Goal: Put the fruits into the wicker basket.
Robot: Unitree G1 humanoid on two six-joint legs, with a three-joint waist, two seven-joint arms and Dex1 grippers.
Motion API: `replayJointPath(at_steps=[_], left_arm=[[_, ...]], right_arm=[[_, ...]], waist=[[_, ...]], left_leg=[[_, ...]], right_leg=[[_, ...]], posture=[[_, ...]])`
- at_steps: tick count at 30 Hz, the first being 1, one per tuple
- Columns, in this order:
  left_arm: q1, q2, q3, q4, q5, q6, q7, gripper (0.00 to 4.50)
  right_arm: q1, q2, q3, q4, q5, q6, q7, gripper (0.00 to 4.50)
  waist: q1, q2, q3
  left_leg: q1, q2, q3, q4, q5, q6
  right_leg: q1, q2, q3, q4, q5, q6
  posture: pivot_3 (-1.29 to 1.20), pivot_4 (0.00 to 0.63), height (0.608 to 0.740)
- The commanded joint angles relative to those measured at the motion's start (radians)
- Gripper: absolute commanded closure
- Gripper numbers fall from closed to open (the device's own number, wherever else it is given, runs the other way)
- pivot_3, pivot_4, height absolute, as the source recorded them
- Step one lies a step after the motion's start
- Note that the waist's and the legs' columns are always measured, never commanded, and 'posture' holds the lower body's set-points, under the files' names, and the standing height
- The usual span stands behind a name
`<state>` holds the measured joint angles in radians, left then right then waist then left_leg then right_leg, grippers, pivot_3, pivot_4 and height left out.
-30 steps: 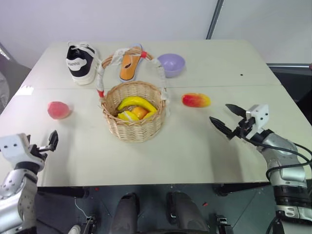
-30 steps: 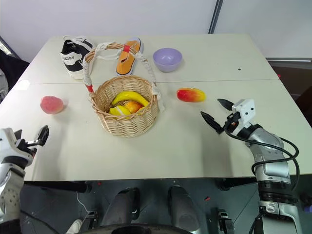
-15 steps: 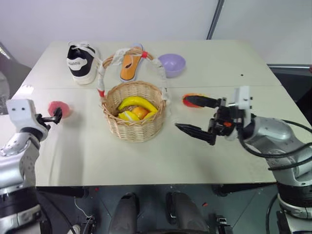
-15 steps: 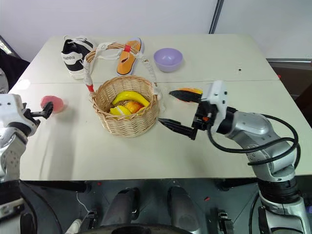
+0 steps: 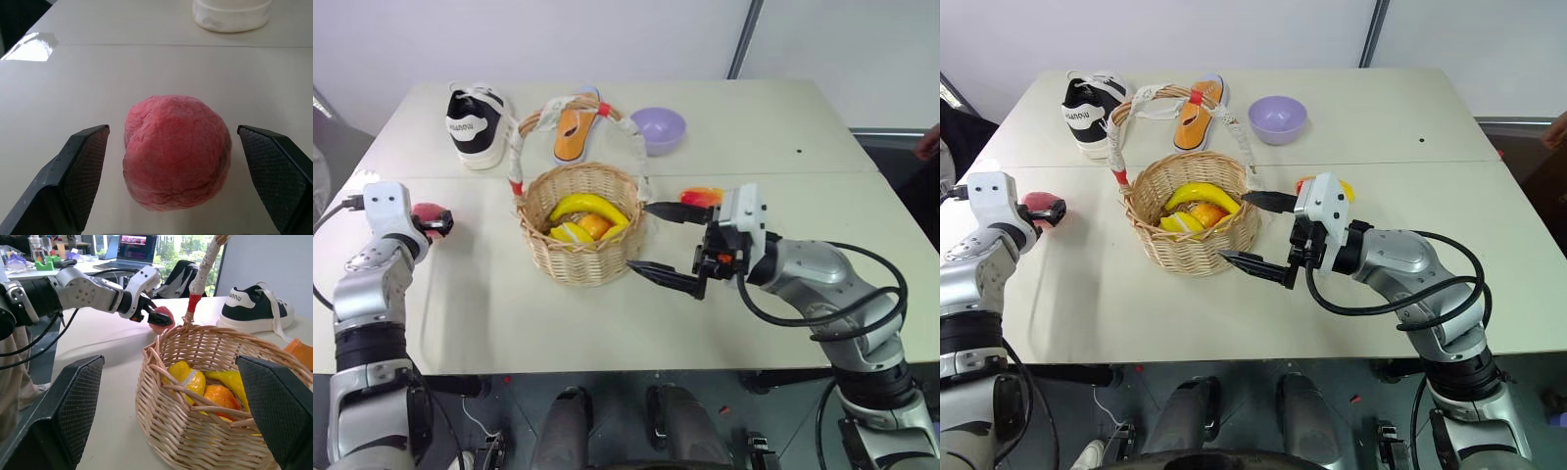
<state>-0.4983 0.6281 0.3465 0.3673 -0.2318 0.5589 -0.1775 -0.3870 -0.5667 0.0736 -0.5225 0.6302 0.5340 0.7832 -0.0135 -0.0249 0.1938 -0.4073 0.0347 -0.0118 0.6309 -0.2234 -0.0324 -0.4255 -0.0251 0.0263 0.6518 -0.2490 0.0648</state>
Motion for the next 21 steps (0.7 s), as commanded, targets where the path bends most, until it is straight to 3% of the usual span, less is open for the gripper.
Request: replayJointPath(at_steps=[1,4,5,7,10,13,17,21], left_arm=[[-0.030,0.009,-0.010,0.026,0.014,-0.002,-0.013,0.03],[-0.044,0.004,0.004,0.032,0.005,-0.014,-0.005,0.82],[-0.045,0.005,0.005,0.032,0.005,-0.015,-0.005,1.38],[-0.040,0.014,-0.001,0.025,0.014,-0.016,-0.011,2.02],[0.003,0.033,0.026,-0.039,0.007,-0.010,-0.013,2.09],[0.138,0.053,0.087,-0.242,-0.075,-0.031,-0.135,2.09],[0.399,0.076,0.192,-0.697,-0.410,0.058,-0.447,2.09],[0.426,0.128,0.163,-0.920,-0.634,0.217,-0.475,2.09]], right_arm=[[0.002,0.011,-0.004,-0.038,-0.008,-0.026,-0.004,0.00],[0.017,0.012,-0.004,-0.048,-0.015,-0.030,-0.008,0.00],[0.020,0.012,-0.004,-0.050,-0.017,-0.031,-0.008,0.00],[0.023,0.013,-0.005,-0.054,-0.018,-0.031,-0.010,0.00],[0.029,0.008,-0.009,-0.061,-0.022,-0.034,-0.011,0.00],[0.027,-0.012,-0.041,-0.049,-0.021,-0.038,-0.003,0.00],[0.019,-0.057,-0.104,0.004,-0.024,-0.047,0.023,0.00],[0.003,-0.085,-0.128,0.046,-0.031,-0.054,0.049,0.00]], waist=[[0.000,0.000,0.000],[0.000,0.000,0.000],[-0.001,0.000,0.000],[-0.001,0.000,0.000],[-0.003,0.000,0.000],[-0.009,0.000,0.000],[-0.005,0.000,0.000],[0.012,-0.001,0.000]], left_leg=[[0.000,0.000,0.000,0.000,0.000,0.000],[0.000,0.000,0.000,0.000,0.000,0.000],[0.000,0.000,0.000,0.000,0.000,0.000],[0.000,0.000,0.000,0.000,0.000,0.000],[0.000,0.000,0.000,0.000,0.000,0.000],[0.000,0.000,0.000,-0.001,0.000,0.000],[-0.001,0.002,0.001,-0.001,0.000,0.000],[-0.001,0.008,0.005,0.001,0.000,-0.001]], right_leg=[[0.000,0.000,0.000,0.000,0.000,0.000],[0.000,0.000,0.000,0.000,0.000,0.000],[0.000,0.000,0.000,0.000,0.000,0.000],[0.000,0.000,0.000,0.000,0.000,0.000],[0.000,0.000,0.000,0.000,0.000,0.000],[-0.001,-0.001,0.000,0.000,0.000,0.000],[-0.001,-0.004,0.000,-0.001,0.000,-0.001],[0.002,-0.005,-0.002,-0.002,-0.003,-0.006]], posture=[[0.00,0.150,0.736],[0.00,0.150,0.736],[0.00,0.150,0.736],[0.00,0.150,0.736],[0.00,0.150,0.736],[0.00,0.150,0.736],[0.00,0.150,0.736],[0.00,0.150,0.736]])
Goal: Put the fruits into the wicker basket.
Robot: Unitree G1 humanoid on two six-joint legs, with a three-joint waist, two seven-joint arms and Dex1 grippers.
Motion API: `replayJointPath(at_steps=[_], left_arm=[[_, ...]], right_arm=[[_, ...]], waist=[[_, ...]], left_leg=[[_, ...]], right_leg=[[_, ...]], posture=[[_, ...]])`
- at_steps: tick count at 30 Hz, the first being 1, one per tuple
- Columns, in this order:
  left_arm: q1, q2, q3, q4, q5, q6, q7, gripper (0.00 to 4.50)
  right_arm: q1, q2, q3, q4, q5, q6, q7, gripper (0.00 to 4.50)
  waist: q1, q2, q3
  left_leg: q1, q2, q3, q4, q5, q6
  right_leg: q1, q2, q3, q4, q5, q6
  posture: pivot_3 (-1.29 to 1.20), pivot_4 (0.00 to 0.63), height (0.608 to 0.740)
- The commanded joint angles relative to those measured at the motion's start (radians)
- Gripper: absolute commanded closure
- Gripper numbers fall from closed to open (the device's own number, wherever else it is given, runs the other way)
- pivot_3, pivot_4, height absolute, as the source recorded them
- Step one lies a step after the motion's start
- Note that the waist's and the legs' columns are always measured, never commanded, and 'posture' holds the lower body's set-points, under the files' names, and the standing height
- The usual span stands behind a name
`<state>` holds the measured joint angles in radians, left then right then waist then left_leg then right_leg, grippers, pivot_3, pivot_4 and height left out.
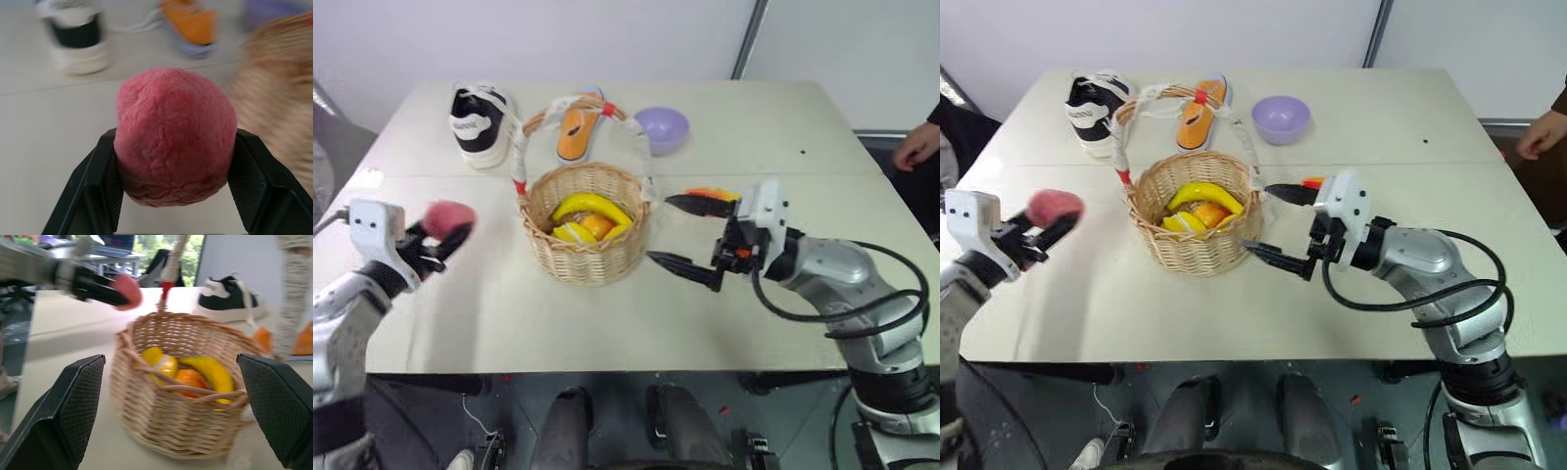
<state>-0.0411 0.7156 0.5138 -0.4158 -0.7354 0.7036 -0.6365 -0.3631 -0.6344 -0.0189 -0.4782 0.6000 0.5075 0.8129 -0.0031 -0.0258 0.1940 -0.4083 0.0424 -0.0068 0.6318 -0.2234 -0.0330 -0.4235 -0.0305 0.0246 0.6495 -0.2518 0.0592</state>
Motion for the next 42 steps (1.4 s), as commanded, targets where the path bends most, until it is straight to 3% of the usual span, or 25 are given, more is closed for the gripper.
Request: replayJointPath(at_steps=[1,9,13,14,21,28,36,41,42], left_arm=[[-0.059,0.047,-0.039,-0.162,-0.143,0.091,0.002,2.09],[-0.368,-0.057,-0.381,-0.062,0.061,0.087,0.170,2.09],[-0.396,-0.085,-0.433,-0.009,0.111,0.060,0.158,0.21],[-0.396,-0.085,-0.439,-0.009,0.125,0.044,0.145,0.05],[-0.297,-0.037,-0.321,-0.059,-0.040,0.020,-0.084,0.05],[-0.246,0.032,-0.314,-0.103,-0.117,0.034,-0.199,0.05],[-0.218,0.024,-0.334,-0.134,-0.102,0.019,-0.171,0.05],[-0.201,0.024,-0.332,-0.153,-0.105,0.022,-0.156,0.05],[-0.198,0.025,-0.328,-0.156,-0.109,0.023,-0.153,0.01]], right_arm=[[-0.025,-0.021,-0.037,0.011,-0.004,-0.030,0.023,0.00],[-0.055,-0.026,-0.040,0.035,-0.026,-0.027,0.013,0.00],[-0.037,-0.038,-0.048,0.028,-0.044,-0.016,-0.007,0.00],[-0.032,-0.047,-0.047,0.044,-0.072,-0.016,-0.020,0.00],[-0.127,-0.107,0.095,0.382,-0.430,-0.229,-0.073,0.00],[-0.393,-0.069,0.256,0.880,-0.687,-0.513,-0.061,0.00],[-0.591,0.024,0.340,1.274,-0.817,-0.682,-0.035,0.00],[-0.635,0.050,0.329,1.389,-0.834,-0.715,-0.034,0.00],[-0.636,0.049,0.326,1.391,-0.832,-0.720,-0.031,0.25]], waist=[[0.002,0.000,0.000],[-0.016,0.001,0.000],[-0.016,0.001,0.000],[-0.014,0.001,0.000],[-0.019,0.001,0.000],[-0.017,0.002,0.000],[-0.017,0.002,0.000],[-0.017,0.002,0.000],[-0.017,0.002,0.000]], left_leg=[[0.000,0.000,0.002,0.000,0.000,0.000],[0.001,-0.003,0.003,0.001,0.000,0.001],[0.001,0.000,0.002,0.000,-0.001,0.003],[0.000,0.002,0.001,0.000,-0.001,0.003],[0.001,0.005,0.004,0.001,-0.001,0.003],[0.001,0.006,0.004,0.001,-0.001,0.003],[0.000,0.006,0.003,0.000,-0.001,0.003],[0.001,0.006,0.004,0.000,-0.001,0.003],[0.001,0.006,0.004,0.000,-0.001,0.003]], right_leg=[[0.001,0.000,0.000,0.000,0.000,0.000],[0.001,0.005,0.001,0.000,0.002,0.005],[-0.001,0.009,0.001,0.001,0.002,0.006],[-0.002,0.011,0.001,0.001,0.002,0.006],[-0.002,0.014,0.003,0.000,0.002,-0.001],[-0.003,0.015,0.004,0.000,0.002,-0.003],[-0.003,0.016,0.004,0.000,0.004,0.000],[-0.003,0.016,0.004,0.000,0.004,0.000],[-0.003,0.016,0.004,0.001,0.004,0.000]], posture=[[0.00,0.150,0.736],[0.00,0.150,0.736],[0.00,0.150,0.736],[0.00,0.150,0.736],[0.00,0.150,0.736],[0.00,0.150,0.736],[0.00,0.150,0.736],[0.00,0.150,0.736],[0.00,0.150,0.736]])
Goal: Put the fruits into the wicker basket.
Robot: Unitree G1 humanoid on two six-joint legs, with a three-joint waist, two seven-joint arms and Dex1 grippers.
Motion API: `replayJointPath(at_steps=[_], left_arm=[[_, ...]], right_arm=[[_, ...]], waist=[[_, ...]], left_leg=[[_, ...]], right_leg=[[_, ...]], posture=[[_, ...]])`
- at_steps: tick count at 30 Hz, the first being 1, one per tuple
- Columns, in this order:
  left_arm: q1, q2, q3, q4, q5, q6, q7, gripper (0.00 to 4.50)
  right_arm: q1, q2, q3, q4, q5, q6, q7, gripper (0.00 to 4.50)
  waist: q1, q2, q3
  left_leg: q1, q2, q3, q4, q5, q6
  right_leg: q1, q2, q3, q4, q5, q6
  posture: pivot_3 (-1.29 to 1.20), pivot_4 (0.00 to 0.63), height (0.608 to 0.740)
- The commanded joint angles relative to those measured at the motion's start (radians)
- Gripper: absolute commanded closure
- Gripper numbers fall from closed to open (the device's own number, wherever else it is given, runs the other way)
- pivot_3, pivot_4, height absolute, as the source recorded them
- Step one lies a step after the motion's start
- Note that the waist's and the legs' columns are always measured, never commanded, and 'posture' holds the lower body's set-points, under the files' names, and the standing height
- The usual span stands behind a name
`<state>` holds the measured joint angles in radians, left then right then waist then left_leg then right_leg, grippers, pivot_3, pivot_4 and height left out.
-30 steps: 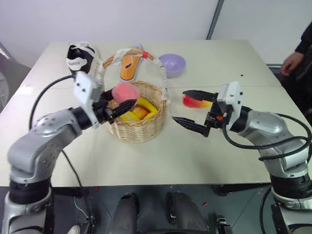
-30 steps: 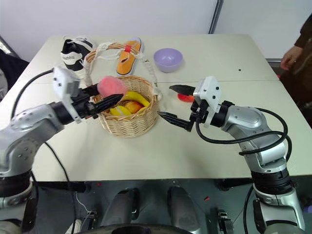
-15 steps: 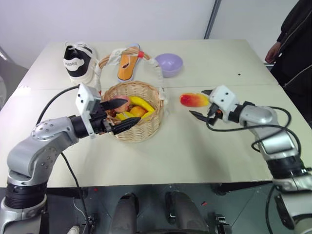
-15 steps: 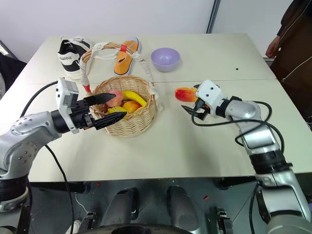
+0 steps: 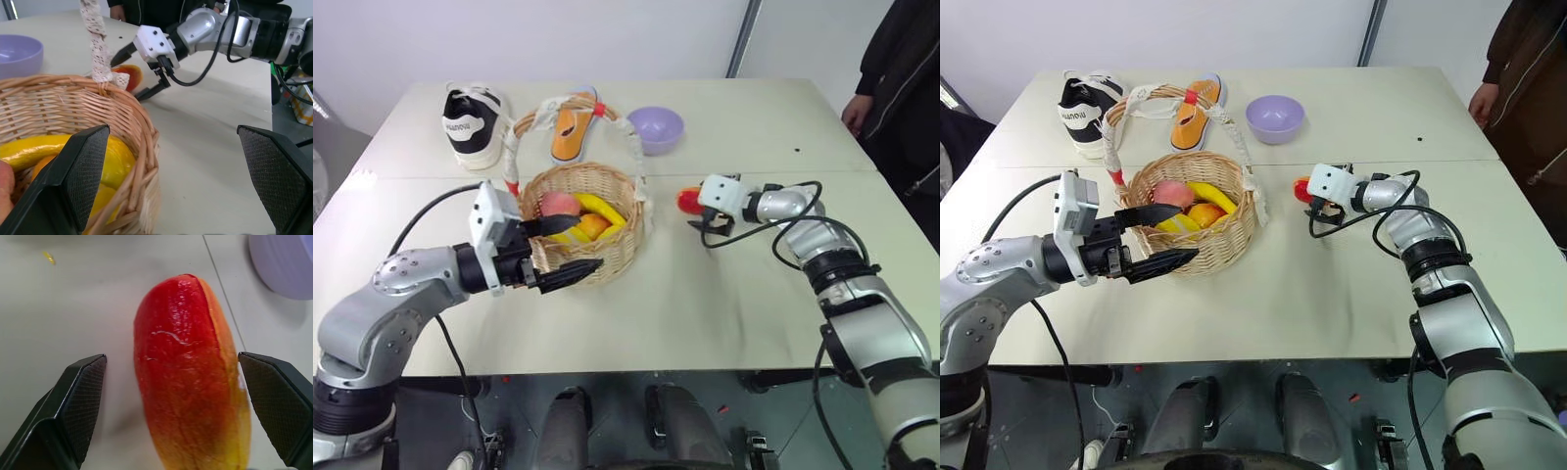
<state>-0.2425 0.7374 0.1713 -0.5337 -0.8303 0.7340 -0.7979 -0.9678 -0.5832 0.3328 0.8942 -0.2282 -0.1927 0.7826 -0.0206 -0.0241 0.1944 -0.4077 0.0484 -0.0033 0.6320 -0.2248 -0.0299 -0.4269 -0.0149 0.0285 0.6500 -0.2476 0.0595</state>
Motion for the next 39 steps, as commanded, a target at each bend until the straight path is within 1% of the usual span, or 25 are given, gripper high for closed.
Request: replayJointPath(at_steps=[1,2,5,10,11,13,14,16,18,20,21,23,24,26,28,29,31,33,35,38,39], left_arm=[[0.006,0.004,0.017,-0.040,-0.017,-0.007,0.010,0.00],[0.008,0.005,0.020,-0.041,-0.019,-0.007,0.010,0.00],[0.015,0.009,0.027,-0.038,-0.020,-0.011,0.011,0.00],[0.031,0.006,0.055,-0.002,-0.009,-0.034,0.009,0.00],[0.044,0.004,0.073,0.011,-0.002,-0.052,0.004,0.00],[0.060,0.003,0.092,0.025,0.005,-0.074,-0.002,0.00],[0.079,-0.004,0.128,0.051,0.000,-0.093,-0.008,0.00],[0.119,-0.006,0.179,0.089,0.000,-0.127,-0.031,0.00],[0.159,-0.004,0.217,0.116,0.005,-0.155,-0.055,0.00],[0.182,0.008,0.231,0.131,0.016,-0.165,-0.066,0.00],[0.190,0.011,0.237,0.136,0.019,-0.169,-0.073,0.00],[0.198,0.015,0.252,0.147,0.018,-0.176,-0.081,0.00],[0.199,0.015,0.255,0.149,0.017,-0.179,-0.081,0.00],[0.199,0.013,0.259,0.148,0.012,-0.183,-0.077,0.00],[0.202,0.007,0.267,0.137,-0.001,-0.181,-0.072,0.00],[0.205,0.005,0.272,0.129,-0.008,-0.178,-0.069,0.00],[0.209,-0.005,0.284,0.108,-0.025,-0.171,-0.053,0.00],[0.214,-0.012,0.293,0.094,-0.040,-0.167,-0.044,0.00],[0.227,-0.012,0.298,0.080,-0.049,-0.165,-0.039,0.00],[0.252,-0.013,0.302,0.057,-0.052,-0.169,-0.030,0.00],[0.258,-0.014,0.305,0.050,-0.054,-0.169,-0.027,0.00]], right_arm=[[-0.032,-0.003,-0.028,0.021,-0.004,-0.025,0.001,0.52],[-0.027,-0.007,-0.034,0.007,-0.005,-0.033,-0.011,0.80],[-0.009,-0.022,-0.049,-0.044,-0.006,-0.050,-0.030,2.23],[0.090,-0.081,-0.106,-0.286,0.011,-0.025,-0.040,2.23],[0.133,-0.105,-0.132,-0.383,0.040,-0.003,-0.014,2.23],[0.187,-0.131,-0.164,-0.503,0.074,0.034,0.019,2.23],[0.261,-0.166,-0.202,-0.650,0.173,0.101,0.096,2.23],[0.382,-0.216,-0.263,-0.892,0.341,0.242,0.204,2.23],[0.479,-0.246,-0.307,-1.120,0.514,0.420,0.251,2.23],[0.511,-0.239,-0.326,-1.276,0.642,0.555,0.242,2.23],[0.499,-0.215,-0.316,-1.326,0.676,0.598,0.220,2.23],[0.440,-0.127,-0.258,-1.406,0.717,0.688,0.142,2.23],[0.419,-0.099,-0.239,-1.426,0.725,0.721,0.117,2.23],[0.345,-0.002,-0.147,-1.411,0.643,0.749,0.033,2.23],[0.270,0.101,-0.069,-1.353,0.561,0.777,-0.063,2.23],[0.236,0.141,-0.042,-1.314,0.520,0.787,-0.103,2.23],[0.179,0.222,-0.012,-1.232,0.470,0.807,-0.172,2.23],[0.155,0.253,0.012,-1.185,0.432,0.799,-0.191,2.23],[0.151,0.261,0.038,-1.152,0.398,0.775,-0.186,2.23],[0.152,0.275,0.048,-1.123,0.365,0.742,-0.191,1.25],[0.153,0.280,0.040,-1.128,0.363,0.733,-0.193,0.71]], waist=[[0.000,0.000,0.000],[0.000,0.000,0.000],[0.000,0.000,0.000],[0.001,0.001,0.000],[0.002,0.001,0.000],[0.004,0.001,0.000],[0.005,0.001,0.000],[0.008,0.001,0.000],[0.009,0.001,0.001],[0.000,0.001,0.001],[-0.002,0.001,0.001],[-0.004,0.001,0.001],[-0.005,0.001,0.001],[-0.002,0.001,0.000],[-0.004,0.001,0.000],[-0.003,0.001,0.000],[0.003,0.001,0.000],[0.009,0.001,0.000],[0.010,0.000,0.000],[0.005,0.000,0.000],[0.004,0.000,0.000]], left_leg=[[0.000,0.000,0.000,0.000,0.000,0.000],[0.000,0.000,0.000,0.000,0.000,0.000],[0.000,0.000,0.000,0.000,0.000,0.000],[0.000,0.000,0.000,0.000,0.000,0.000],[0.000,0.000,0.000,0.000,0.000,0.000],[0.000,0.000,0.000,0.000,0.000,0.000],[0.000,0.000,0.000,0.000,0.000,0.000],[0.000,0.001,0.000,-0.001,0.000,0.000],[0.000,0.001,-0.001,-0.001,0.000,0.000],[0.001,0.002,-0.001,-0.001,0.000,0.000],[0.001,0.002,0.000,-0.001,0.000,0.000],[0.003,0.002,0.000,0.000,0.000,0.000],[0.003,0.003,-0.001,0.000,0.000,0.000],[0.004,0.003,-0.002,0.000,0.000,0.000],[0.004,0.003,-0.002,0.000,0.000,0.000],[0.003,0.003,-0.002,0.000,0.000,0.000],[0.001,0.003,-0.002,0.000,0.000,-0.001],[-0.002,0.003,-0.002,0.000,0.000,-0.001],[-0.003,0.002,-0.001,0.000,0.000,-0.001],[-0.003,0.001,0.000,-0.001,0.000,0.000],[-0.003,0.001,0.000,-0.001,0.000,0.000]], right_leg=[[0.000,0.000,0.000,0.000,0.000,0.000],[0.000,0.000,0.000,0.000,0.000,0.000],[0.000,0.000,0.000,0.000,0.000,0.000],[0.000,0.000,0.000,0.000,0.000,0.000],[0.000,0.000,0.000,0.000,0.000,0.000],[0.000,0.000,0.000,0.000,0.000,0.000],[0.000,0.000,0.000,0.000,0.000,0.000],[0.000,0.000,0.000,0.000,0.000,0.001],[0.000,0.000,0.000,0.000,0.000,0.001],[0.000,0.000,-0.001,0.000,-0.001,0.001],[0.000,0.001,-0.001,0.001,-0.001,-0.002],[0.000,0.002,0.000,0.001,-0.002,-0.004],[0.000,0.002,0.000,0.001,-0.002,-0.005],[0.000,0.003,0.000,0.001,0.000,-0.008],[0.000,0.003,0.000,0.001,0.000,-0.008],[-0.001,0.003,0.000,0.001,0.002,-0.012],[-0.003,0.003,0.000,0.001,0.001,-0.012],[-0.004,0.002,0.000,0.000,0.001,-0.010],[-0.004,0.001,0.000,-0.001,0.000,-0.009],[-0.004,0.000,0.000,-0.001,0.000,-0.009],[-0.004,0.000,0.000,-0.001,0.000,-0.009]], posture=[[0.00,0.150,0.736],[0.00,0.150,0.736],[0.00,0.150,0.736],[0.00,0.150,0.736],[0.00,0.150,0.736],[0.00,0.150,0.736],[0.00,0.150,0.736],[0.00,0.150,0.736],[0.00,0.150,0.736],[0.00,0.150,0.736],[0.00,0.150,0.736],[0.00,0.150,0.736],[0.00,0.150,0.736],[0.00,0.150,0.736],[0.00,0.150,0.736],[0.00,0.150,0.736],[0.00,0.150,0.736],[0.00,0.150,0.736],[0.00,0.150,0.736],[0.00,0.150,0.736],[0.00,0.150,0.736]])
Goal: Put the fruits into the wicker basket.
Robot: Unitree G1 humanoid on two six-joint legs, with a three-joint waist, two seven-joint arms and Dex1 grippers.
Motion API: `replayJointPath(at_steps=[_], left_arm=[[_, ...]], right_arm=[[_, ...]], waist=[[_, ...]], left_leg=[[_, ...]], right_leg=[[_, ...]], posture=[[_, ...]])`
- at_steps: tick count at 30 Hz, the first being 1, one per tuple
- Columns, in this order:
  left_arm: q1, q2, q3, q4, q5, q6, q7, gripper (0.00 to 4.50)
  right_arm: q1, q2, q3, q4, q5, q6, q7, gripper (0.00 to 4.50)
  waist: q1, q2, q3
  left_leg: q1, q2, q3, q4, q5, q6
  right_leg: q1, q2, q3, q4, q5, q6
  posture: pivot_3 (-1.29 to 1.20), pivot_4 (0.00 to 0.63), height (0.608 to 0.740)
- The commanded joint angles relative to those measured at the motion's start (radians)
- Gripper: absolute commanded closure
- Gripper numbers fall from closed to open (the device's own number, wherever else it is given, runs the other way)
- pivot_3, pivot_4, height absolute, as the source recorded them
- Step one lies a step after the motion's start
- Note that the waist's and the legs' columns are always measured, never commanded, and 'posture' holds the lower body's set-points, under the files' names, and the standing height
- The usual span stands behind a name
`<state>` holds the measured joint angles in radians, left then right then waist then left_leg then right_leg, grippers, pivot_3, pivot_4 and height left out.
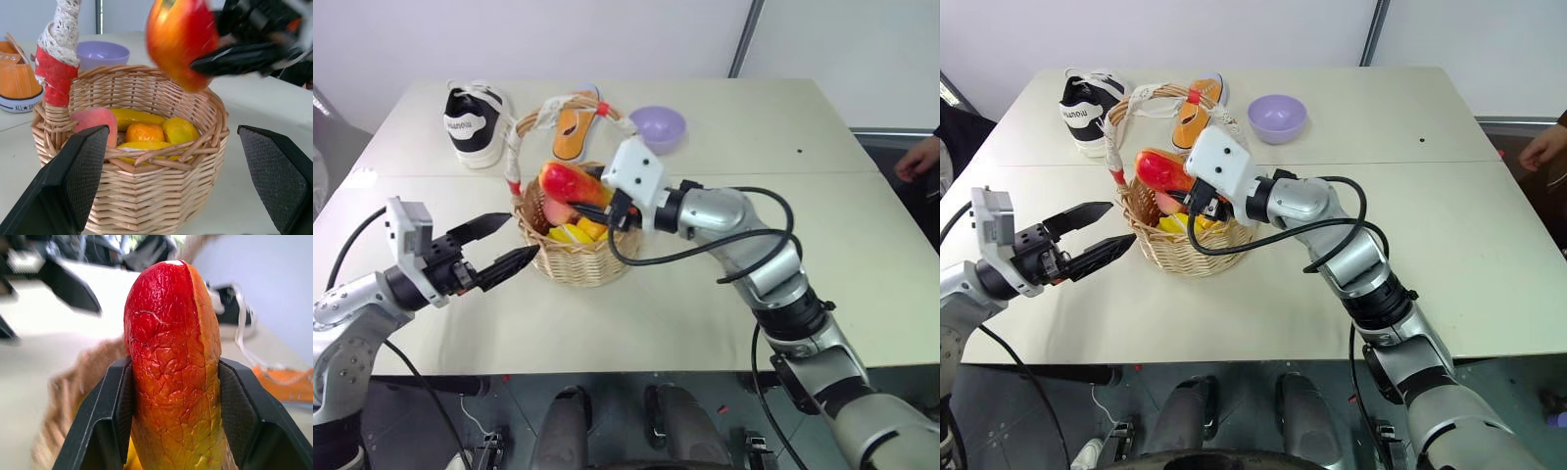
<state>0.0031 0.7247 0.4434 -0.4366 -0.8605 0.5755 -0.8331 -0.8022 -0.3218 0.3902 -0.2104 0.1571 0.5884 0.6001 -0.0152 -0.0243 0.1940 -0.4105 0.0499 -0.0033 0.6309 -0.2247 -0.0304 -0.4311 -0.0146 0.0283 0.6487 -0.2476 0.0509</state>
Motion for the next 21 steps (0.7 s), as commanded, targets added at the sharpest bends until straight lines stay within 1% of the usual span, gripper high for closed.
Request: replayJointPath(at_steps=[1,2,5,7,9,10,12,15,20,21], left_arm=[[0.016,-0.003,0.034,-0.053,-0.027,-0.011,0.012,0.00],[0.018,-0.004,0.034,-0.056,-0.028,-0.012,0.015,0.00],[0.027,-0.010,0.025,-0.065,-0.027,-0.015,0.023,0.00],[0.034,-0.018,0.020,-0.072,-0.026,-0.017,0.029,0.00],[0.035,-0.023,0.018,-0.072,-0.025,-0.021,0.034,0.00],[0.036,-0.026,0.018,-0.072,-0.026,-0.021,0.036,0.00],[0.037,-0.030,0.013,-0.071,-0.027,-0.022,0.038,0.00],[0.031,-0.036,-0.001,-0.060,-0.025,-0.023,0.029,0.00],[0.003,-0.040,-0.023,-0.040,-0.018,-0.027,0.020,0.00],[-0.006,-0.042,-0.034,-0.036,-0.014,-0.028,0.019,0.00]], right_arm=[[-0.008,0.020,-0.033,-0.037,-0.015,-0.055,-0.010,0.27],[-0.002,0.019,-0.048,-0.052,-0.005,-0.058,-0.001,0.07],[0.044,0.005,-0.113,-0.112,0.078,-0.043,0.049,0.07],[0.130,-0.036,-0.196,-0.189,0.194,-0.028,0.128,0.07],[0.201,-0.085,-0.244,-0.239,0.255,-0.027,0.184,0.07],[0.233,-0.102,-0.275,-0.249,0.284,-0.009,0.187,0.07],[0.265,-0.102,-0.323,-0.235,0.308,0.015,0.147,0.07],[0.253,-0.058,-0.355,-0.163,0.296,0.018,0.066,0.07],[0.182,0.031,-0.323,0.000,0.234,-0.037,-0.004,0.07],[0.157,0.069,-0.314,0.070,0.215,-0.066,-0.025,0.29]], waist=[[-0.002,0.000,0.000],[-0.002,0.000,0.000],[-0.003,0.000,0.000],[0.002,0.000,0.000],[0.004,0.000,0.000],[0.003,0.000,0.000],[-0.002,0.000,0.000],[-0.011,0.000,0.000],[-0.018,0.000,0.000],[-0.021,0.000,0.000]], left_leg=[[0.000,0.000,0.000,0.000,0.000,0.000],[0.000,0.001,0.000,0.000,0.000,0.000],[0.002,0.001,-0.001,0.000,0.000,0.000],[0.002,0.001,-0.001,0.000,0.000,0.000],[0.002,0.001,-0.002,0.000,0.000,0.000],[0.002,0.000,-0.001,0.000,0.000,0.000],[0.002,0.000,0.000,0.001,0.000,0.000],[0.004,0.001,0.000,0.000,0.000,0.000],[0.004,0.002,-0.002,0.000,0.000,0.000],[0.004,0.002,-0.002,0.000,0.000,0.000]], right_leg=[[0.000,0.000,0.000,0.000,0.000,0.000],[0.000,0.001,0.000,0.000,0.000,0.000],[0.000,0.002,0.000,0.001,0.000,0.000],[0.000,0.002,0.000,0.001,0.000,0.000],[0.002,0.002,0.000,0.001,-0.001,0.002],[0.002,0.001,0.000,0.001,-0.002,0.002],[0.002,0.001,0.000,0.000,-0.002,0.002],[0.002,0.002,0.001,0.001,0.000,0.000],[0.002,0.005,0.000,0.002,0.000,-0.002],[0.002,0.005,0.000,0.002,0.000,-0.002]], posture=[[0.00,0.150,0.736],[0.00,0.150,0.736],[0.00,0.150,0.736],[0.00,0.150,0.736],[0.00,0.150,0.736],[0.00,0.150,0.736],[0.00,0.150,0.736],[0.00,0.150,0.736],[0.00,0.150,0.736],[0.00,0.150,0.736]])
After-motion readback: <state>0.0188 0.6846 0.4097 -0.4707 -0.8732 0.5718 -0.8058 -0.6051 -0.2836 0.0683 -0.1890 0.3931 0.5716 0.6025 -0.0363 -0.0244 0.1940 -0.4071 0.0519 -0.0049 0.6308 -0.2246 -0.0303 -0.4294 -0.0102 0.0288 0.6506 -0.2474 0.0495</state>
